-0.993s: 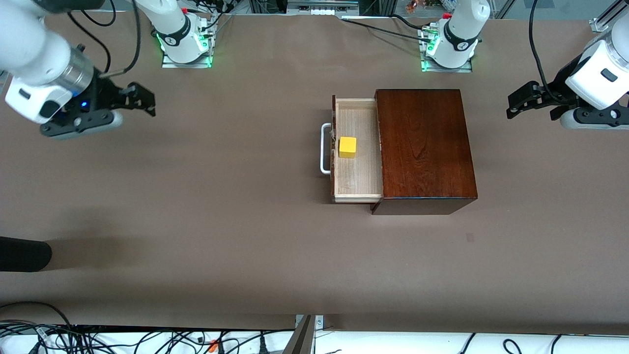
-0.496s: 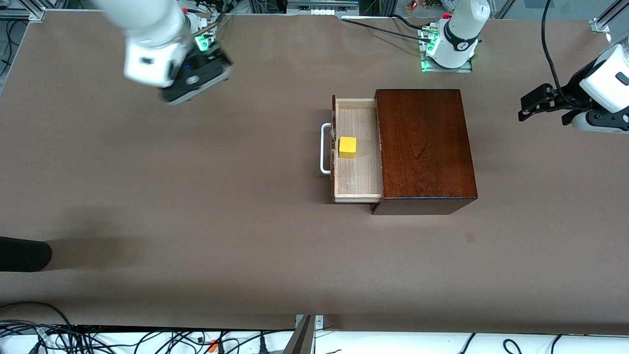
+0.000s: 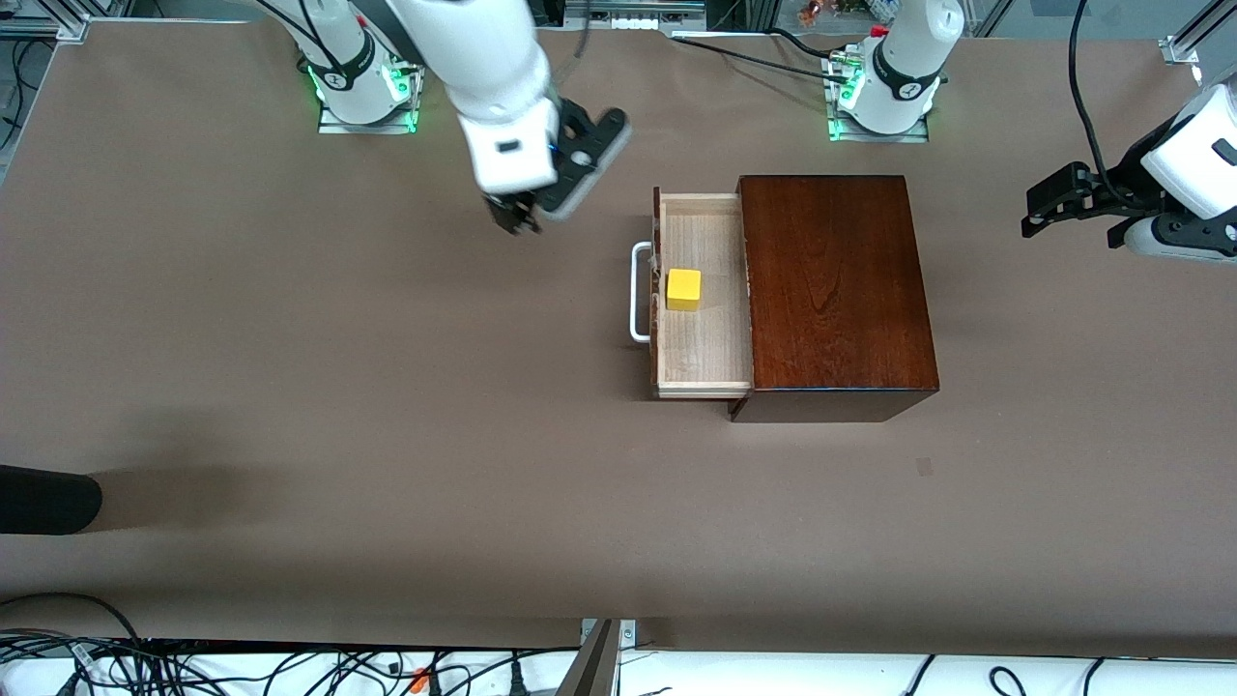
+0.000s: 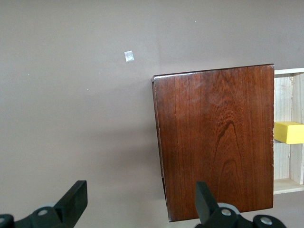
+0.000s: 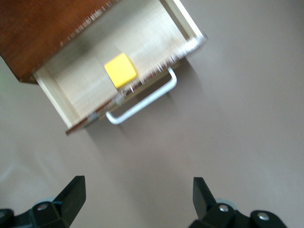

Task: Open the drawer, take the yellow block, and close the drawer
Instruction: 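Reach the right gripper down into the drawer over the yellow cube, then close the right gripper on the yellow cube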

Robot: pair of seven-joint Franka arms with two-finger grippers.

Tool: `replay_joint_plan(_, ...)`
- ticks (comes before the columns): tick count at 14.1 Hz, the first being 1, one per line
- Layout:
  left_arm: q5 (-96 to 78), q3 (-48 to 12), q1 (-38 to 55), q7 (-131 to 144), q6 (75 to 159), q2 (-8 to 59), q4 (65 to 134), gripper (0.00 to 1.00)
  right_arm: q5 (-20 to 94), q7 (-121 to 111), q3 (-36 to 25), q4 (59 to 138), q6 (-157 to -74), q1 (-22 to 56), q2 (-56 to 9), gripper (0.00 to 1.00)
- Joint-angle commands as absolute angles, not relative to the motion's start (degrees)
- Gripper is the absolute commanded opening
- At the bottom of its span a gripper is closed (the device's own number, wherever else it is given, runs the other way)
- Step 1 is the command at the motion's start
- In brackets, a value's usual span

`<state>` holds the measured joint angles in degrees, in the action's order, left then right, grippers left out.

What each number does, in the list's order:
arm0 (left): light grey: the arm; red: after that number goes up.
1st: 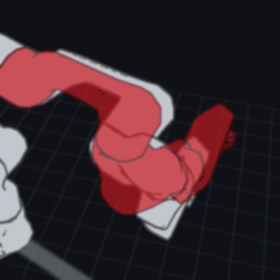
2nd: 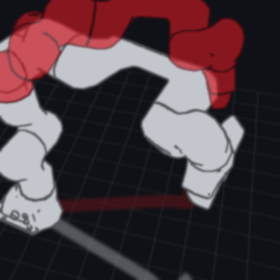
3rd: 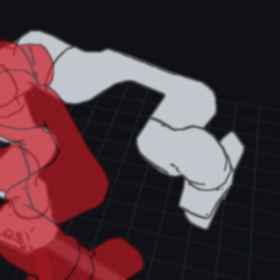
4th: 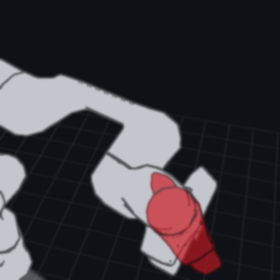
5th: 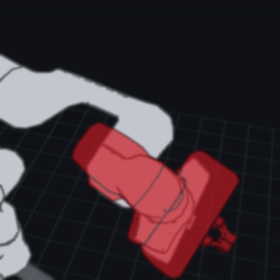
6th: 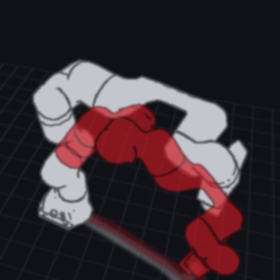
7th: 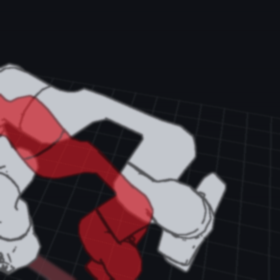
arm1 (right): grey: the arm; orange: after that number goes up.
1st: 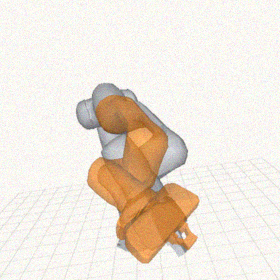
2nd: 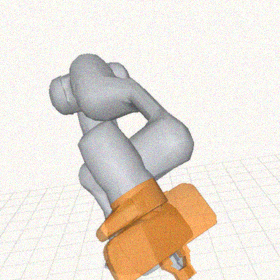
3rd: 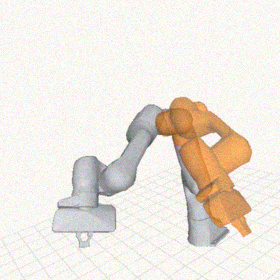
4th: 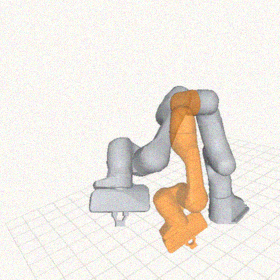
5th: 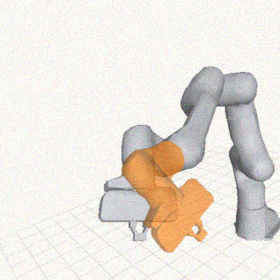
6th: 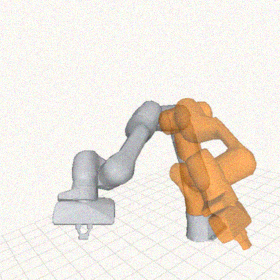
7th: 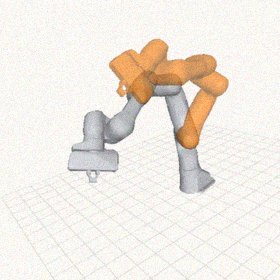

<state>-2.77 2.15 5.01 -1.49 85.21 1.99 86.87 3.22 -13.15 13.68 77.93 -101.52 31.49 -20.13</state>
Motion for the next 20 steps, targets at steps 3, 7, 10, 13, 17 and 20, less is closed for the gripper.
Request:
replay_joint_plan(3, -3.25, 2.29, 4.92, -2.72, 85.78, 1.05, 87.71, 1.0, -4.03, -19.94, 13.27, 71.82, -109.32, 37.7, -29.51, 1.0)
replay_joint_plan(7, -3.25, 2.2, 5.01, -2.72, 85.78, 1.32, 87.54, 1.0, -7.91, -22.59, 13.27, 66.28, -109.68, 41.12, -36.29, 1.0)
replay_joint_plan(10, -3.16, 1.93, 5.01, -2.64, 85.78, 1.32, 87.54, 1.0, -8.17, -22.59, 13.18, 66.01, -111.53, 42.1, -38.93, 1.0)
replay_joint_plan(13, -3.08, 1.76, 5.01, -2.55, 85.78, 1.32, 87.54, 1.0, -10.37, -22.59, 13.1, 66.01, -114.6, 43.94, -41.21, 1.0)
replay_joint_plan(17, -3.08, 1.76, 5.01, -2.55, 85.78, 1.32, 87.54, 1.0, -12.04, -22.59, 13.01, 66.01, -117.07, 44.82, -43.68, 1.0)
replay_joint_plan(20, -3.08, 1.76, 5.01, -2.55, 85.96, 1.32, 87.45, 1.0, -13.44, -22.59, 13.01, 66.09, -116.72, 45.09, -44.29, 1.0)
